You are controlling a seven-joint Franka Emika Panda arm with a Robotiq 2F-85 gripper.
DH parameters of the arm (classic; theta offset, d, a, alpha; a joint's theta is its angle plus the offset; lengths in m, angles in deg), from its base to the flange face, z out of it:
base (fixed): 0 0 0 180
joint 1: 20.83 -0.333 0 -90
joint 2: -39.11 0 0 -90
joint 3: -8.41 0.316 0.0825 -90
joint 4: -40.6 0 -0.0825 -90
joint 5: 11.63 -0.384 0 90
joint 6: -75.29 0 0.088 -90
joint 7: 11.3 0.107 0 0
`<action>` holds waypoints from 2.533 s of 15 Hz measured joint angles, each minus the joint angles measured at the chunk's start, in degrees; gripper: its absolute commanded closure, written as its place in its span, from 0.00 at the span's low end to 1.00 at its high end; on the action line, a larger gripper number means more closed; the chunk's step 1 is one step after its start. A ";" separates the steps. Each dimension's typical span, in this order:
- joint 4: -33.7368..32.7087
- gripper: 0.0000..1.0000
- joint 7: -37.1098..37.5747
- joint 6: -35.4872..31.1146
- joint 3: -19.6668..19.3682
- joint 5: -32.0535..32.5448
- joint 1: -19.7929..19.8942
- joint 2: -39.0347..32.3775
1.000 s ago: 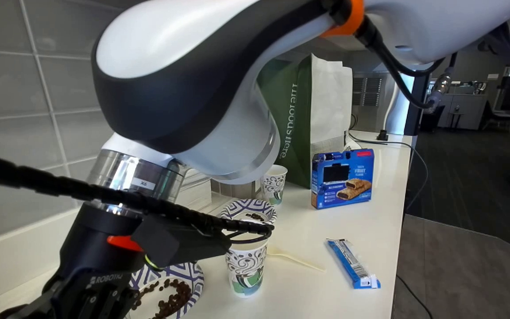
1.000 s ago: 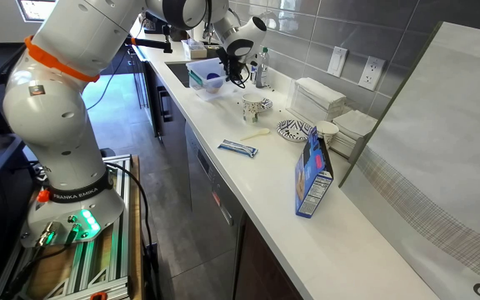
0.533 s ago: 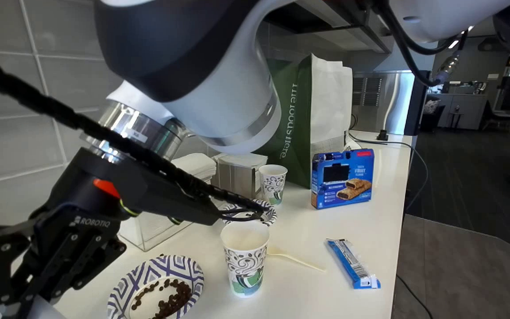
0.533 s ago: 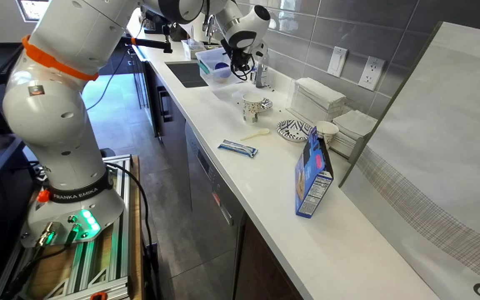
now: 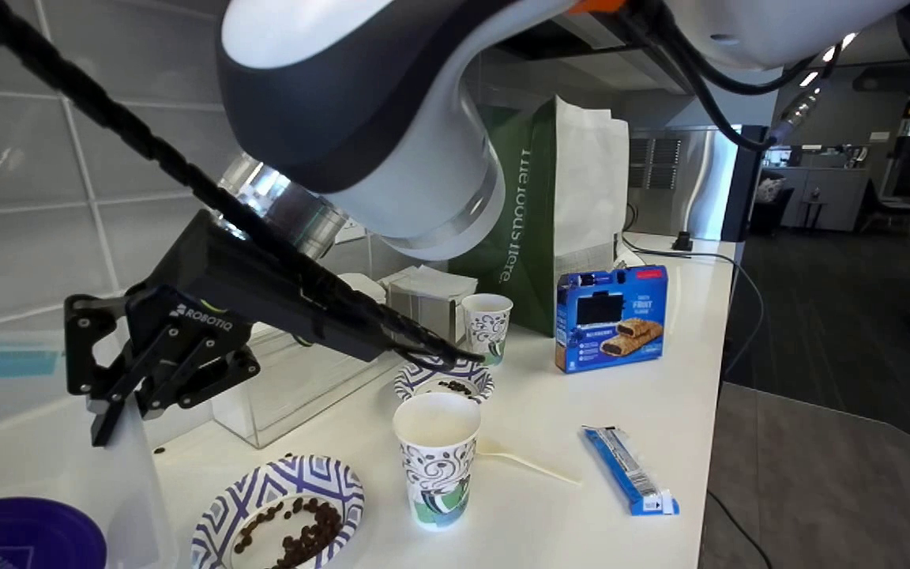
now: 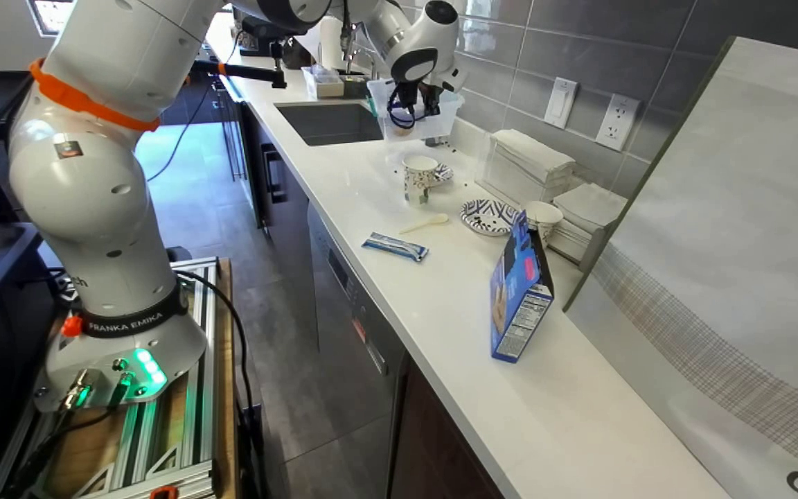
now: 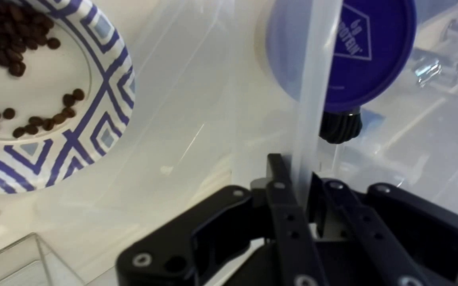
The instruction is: Move the plastic box closer to the wall
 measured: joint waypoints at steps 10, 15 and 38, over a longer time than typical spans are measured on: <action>1.54 0.93 19.19 -5.85 -9.53 6.49 -7.32 -0.31; 1.59 0.98 20.15 -5.41 -9.89 6.82 -7.13 -0.93; 0.98 0.70 50.76 1.34 -14.69 15.84 -9.76 -0.85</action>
